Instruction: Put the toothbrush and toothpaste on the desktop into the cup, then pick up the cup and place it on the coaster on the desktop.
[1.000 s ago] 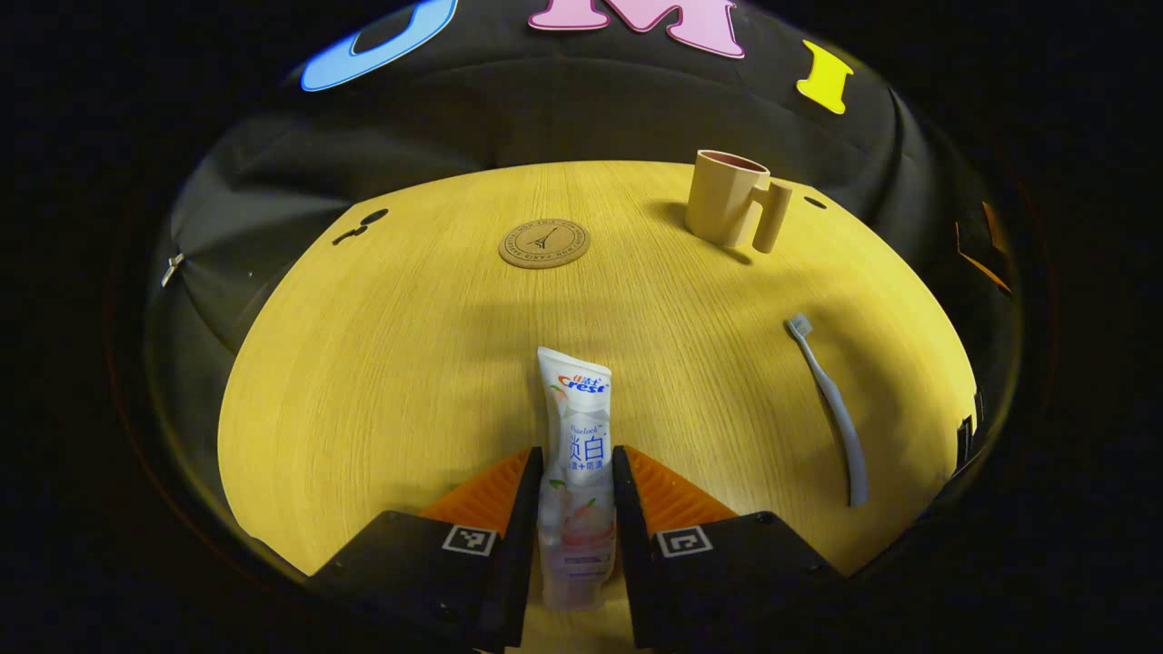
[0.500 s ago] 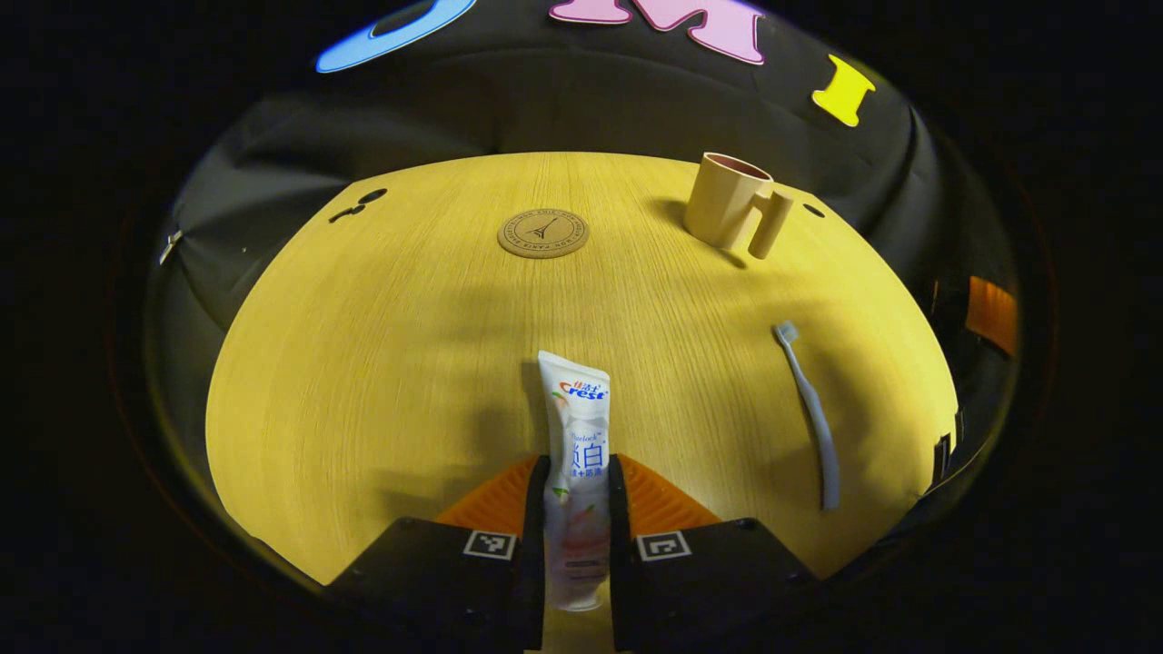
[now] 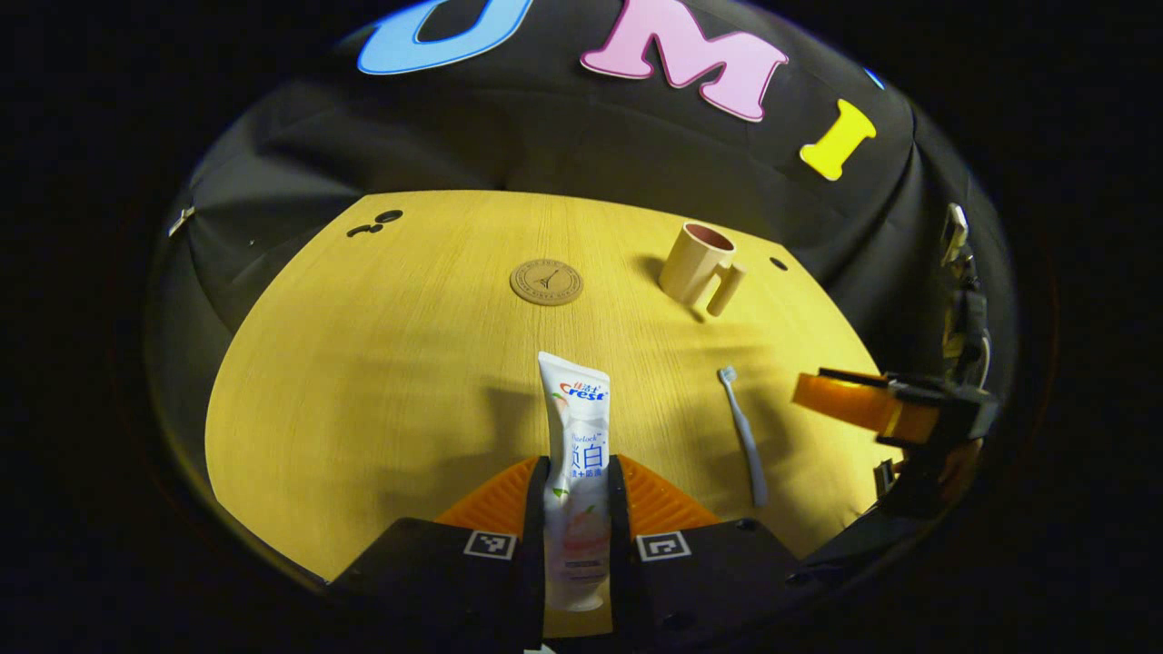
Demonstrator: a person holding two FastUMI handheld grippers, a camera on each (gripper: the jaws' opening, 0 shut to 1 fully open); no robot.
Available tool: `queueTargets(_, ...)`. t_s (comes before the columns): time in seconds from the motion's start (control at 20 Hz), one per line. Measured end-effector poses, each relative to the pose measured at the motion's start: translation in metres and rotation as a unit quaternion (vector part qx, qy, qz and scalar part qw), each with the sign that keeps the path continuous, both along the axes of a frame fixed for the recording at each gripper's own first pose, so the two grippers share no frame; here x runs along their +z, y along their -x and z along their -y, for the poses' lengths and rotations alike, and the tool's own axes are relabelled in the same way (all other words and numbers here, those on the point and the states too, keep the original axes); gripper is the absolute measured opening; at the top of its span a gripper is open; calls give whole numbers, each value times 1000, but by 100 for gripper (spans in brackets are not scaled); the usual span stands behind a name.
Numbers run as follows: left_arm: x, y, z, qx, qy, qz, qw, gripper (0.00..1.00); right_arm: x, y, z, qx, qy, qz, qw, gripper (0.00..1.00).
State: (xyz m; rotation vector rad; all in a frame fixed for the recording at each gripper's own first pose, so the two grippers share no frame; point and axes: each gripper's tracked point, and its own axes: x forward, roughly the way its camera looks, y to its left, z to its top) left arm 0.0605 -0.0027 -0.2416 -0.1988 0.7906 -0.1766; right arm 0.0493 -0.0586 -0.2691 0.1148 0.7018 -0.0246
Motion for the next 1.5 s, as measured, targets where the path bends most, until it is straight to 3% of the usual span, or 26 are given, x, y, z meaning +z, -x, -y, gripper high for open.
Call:
queueTargets(0.15,15,13,-7,-9,8,14,1000,34,-20,0,4,-13,32,-26,999,98)
queueTargets(0.25,16,26,-9,-15,10,12,1000,38,-41,5,-6,-9,31,-61,998,98)
queueTargets(0.35,17,36,-9,-15,25,9,1000,29,-57,9,-10,-16,35,-88,995,98)
queueTargets(0.45,17,44,-11,-17,31,7,999,34,-66,9,-10,-28,49,-98,994,98)
queueTargets(0.8,24,58,-30,-34,24,18,999,34,-80,19,-10,-44,87,-119,988,98)
queueTargets(0.85,24,59,-34,-31,23,17,999,34,-83,21,-12,-45,87,-123,988,90)
queueTargets(0.9,23,61,-38,-30,22,15,999,34,-82,20,-12,-46,93,-118,988,98)
queueTargets(1.1,20,68,-46,-26,25,11,999,34,-85,21,-12,-51,107,-126,985,96)
queueTargets(1.2,19,70,-47,-26,29,9,999,34,-85,15,-11,-67,103,-125,985,82)
queueTargets(1.25,18,71,-46,-26,29,9,999,34,-83,13,-9,-68,104,-128,984,66)
queueTargets(1.3,17,71,-46,-26,27,8,999,34,-86,10,-7,-67,104,-126,984,65)
queueTargets(1.35,16,72,-46,-26,26,6,999,29,-87,7,-6,-74,99,-126,984,47)
queueTargets(1.4,16,71,-45,-28,25,5,999,34,-84,8,-6,-81,96,-129,984,29)
queueTargets(1.45,16,70,-43,-29,24,6,999,34,-85,8,-6,-86,95,-132,983,21)
queueTargets(1.5,17,69,-41,-30,24,6,999,34,-84,8,-5,-82,94,-135,983,26)
